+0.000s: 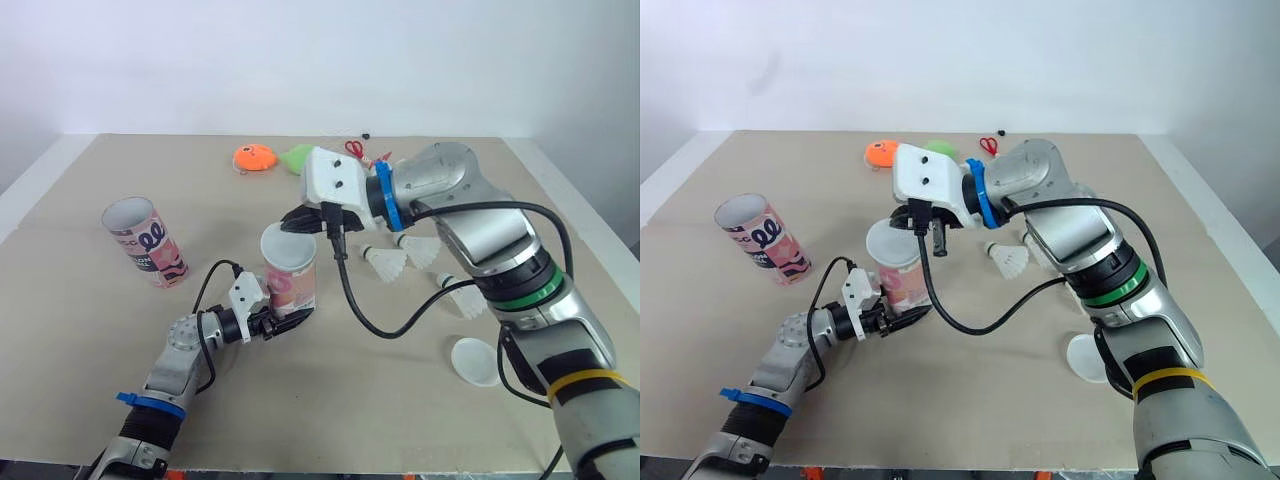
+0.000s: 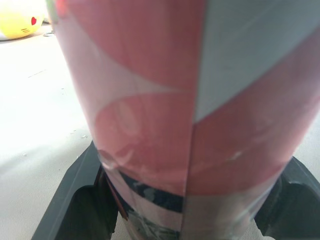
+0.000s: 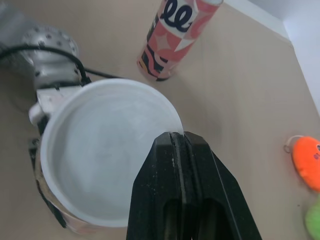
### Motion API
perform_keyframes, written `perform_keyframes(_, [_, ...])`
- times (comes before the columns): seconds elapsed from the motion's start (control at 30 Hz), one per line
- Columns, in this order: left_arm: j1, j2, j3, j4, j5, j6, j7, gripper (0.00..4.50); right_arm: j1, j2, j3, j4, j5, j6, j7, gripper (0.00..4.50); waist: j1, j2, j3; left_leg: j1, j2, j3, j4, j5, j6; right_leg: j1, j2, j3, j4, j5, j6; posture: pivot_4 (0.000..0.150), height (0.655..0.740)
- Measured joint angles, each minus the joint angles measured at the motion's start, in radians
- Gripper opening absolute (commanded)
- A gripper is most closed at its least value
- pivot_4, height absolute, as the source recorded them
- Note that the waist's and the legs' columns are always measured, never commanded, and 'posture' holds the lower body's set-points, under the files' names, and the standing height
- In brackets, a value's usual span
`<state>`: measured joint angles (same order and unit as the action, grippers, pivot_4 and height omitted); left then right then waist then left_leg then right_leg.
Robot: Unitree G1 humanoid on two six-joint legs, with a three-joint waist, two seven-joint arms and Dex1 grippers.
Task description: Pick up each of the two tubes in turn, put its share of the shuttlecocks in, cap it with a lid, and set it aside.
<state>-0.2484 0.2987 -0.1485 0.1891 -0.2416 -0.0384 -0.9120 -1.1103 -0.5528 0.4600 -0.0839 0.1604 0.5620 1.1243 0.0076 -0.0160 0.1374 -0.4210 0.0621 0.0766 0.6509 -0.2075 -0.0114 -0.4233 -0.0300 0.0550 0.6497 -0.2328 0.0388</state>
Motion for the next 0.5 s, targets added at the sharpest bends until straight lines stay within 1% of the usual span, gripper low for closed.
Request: perform_keyframes(0.5, [-0.004, 0.002, -0.008, 0.000, 0.002, 0.000, 0.006, 2.91, 0.000, -0.002, 0.014, -0.003, -0.106, -0.083, 0.048, 0.07, 0.000, 0.000, 0.000, 0.000, 0.000, 0.000, 0.000, 0.000, 0.000, -0.002, -0.001, 0.000, -0.001, 0.000, 0.000, 0.150, 0.7400])
